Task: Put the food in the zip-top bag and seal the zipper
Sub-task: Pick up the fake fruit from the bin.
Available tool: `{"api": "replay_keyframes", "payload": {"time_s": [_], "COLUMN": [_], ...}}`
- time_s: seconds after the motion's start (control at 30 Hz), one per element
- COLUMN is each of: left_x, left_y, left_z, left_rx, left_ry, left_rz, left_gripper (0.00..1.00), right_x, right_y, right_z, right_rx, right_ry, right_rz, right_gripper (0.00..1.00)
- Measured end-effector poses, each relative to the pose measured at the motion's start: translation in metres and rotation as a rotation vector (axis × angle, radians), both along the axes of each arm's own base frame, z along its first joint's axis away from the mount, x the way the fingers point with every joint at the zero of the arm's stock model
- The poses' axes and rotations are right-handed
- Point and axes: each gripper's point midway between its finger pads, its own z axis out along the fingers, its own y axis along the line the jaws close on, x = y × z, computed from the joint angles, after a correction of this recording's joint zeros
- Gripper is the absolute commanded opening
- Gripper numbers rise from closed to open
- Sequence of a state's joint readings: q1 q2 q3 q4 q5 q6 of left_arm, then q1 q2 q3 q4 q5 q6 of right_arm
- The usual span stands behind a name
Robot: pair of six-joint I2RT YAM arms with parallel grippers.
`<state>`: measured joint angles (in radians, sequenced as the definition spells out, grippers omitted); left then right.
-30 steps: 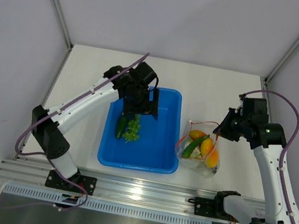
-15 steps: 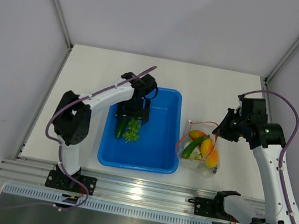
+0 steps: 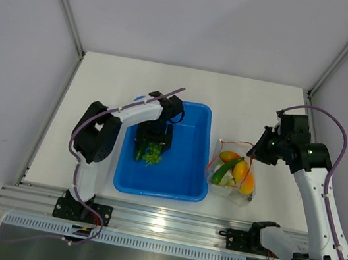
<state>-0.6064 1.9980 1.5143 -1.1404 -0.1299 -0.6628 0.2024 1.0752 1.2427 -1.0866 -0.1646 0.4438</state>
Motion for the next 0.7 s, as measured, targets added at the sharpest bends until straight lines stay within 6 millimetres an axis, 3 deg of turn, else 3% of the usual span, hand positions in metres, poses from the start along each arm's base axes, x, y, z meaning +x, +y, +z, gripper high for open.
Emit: {"api": "replay_keyframes", "payload": {"time_s": [0.47, 0.57, 0.6, 0.7], "left_x": [-0.015, -0.02, -0.02, -0.024], "left_y": [0.003, 0.001, -0.001, -0.001], "left_z": [-0.004, -0.006, -0.011, -0.025], "left_rx": [-0.015, -0.031, -0.047, -0.053], "left_ry": [0.03, 0.042, 0.036, 0.047], "left_rz": [0.022, 0.04, 0.045, 0.052], "left_gripper": [0.73, 0.65, 0.57, 0.55], "right_x": [-0.002, -0.001, -0.001, -0.001], "right_y": [0.001, 0.001, 0.001, 0.001], "right_z": [-0.006, -0.005, -0.005, -0.005], "right_rx": [-0.003, -0.002, -0.002, -0.002], "right_ry": [0.013, 0.01, 0.01, 0.01], "right_rz": [0.004, 0.005, 0.005, 0.006], "right_gripper": [0.0, 0.0, 0.0, 0.0]}}
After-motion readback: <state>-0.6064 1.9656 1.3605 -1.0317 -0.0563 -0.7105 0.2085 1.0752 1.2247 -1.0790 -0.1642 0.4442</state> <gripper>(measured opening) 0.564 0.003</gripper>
